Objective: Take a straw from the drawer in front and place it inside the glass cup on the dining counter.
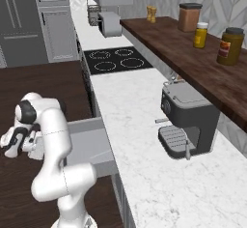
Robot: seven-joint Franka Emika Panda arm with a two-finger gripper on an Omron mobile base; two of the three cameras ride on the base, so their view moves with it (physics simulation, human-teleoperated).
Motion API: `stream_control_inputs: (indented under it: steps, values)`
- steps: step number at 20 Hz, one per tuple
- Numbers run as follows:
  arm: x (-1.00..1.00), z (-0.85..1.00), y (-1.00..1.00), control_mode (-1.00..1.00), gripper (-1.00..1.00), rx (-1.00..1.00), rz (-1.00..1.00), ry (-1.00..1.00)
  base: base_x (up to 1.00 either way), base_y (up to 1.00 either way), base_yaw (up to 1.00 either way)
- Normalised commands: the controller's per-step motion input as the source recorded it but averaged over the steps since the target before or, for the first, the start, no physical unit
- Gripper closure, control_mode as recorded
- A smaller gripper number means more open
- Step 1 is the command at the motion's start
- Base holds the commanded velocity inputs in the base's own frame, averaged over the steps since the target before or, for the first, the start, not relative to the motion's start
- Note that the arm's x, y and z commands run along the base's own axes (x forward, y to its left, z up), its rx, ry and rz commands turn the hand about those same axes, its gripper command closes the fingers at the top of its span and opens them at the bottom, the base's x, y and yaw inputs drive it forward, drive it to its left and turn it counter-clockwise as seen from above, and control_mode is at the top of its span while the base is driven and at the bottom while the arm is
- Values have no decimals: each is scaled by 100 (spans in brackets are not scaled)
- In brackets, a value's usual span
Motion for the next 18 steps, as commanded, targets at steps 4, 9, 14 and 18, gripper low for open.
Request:
stream_control_inputs:
  steps: [4,9,14,18]
  values:
    - [-32,98,8,-100,-100,50,0,14,0,0,0]
    - [-19,100,-24,-100,-100,50,0,9,0,0,0]
    - [4,99,-70,-100,-100,36,-5,7,0,0,0]
    - [21,55,-81,-100,-100,14,-9,1,0,0,0]
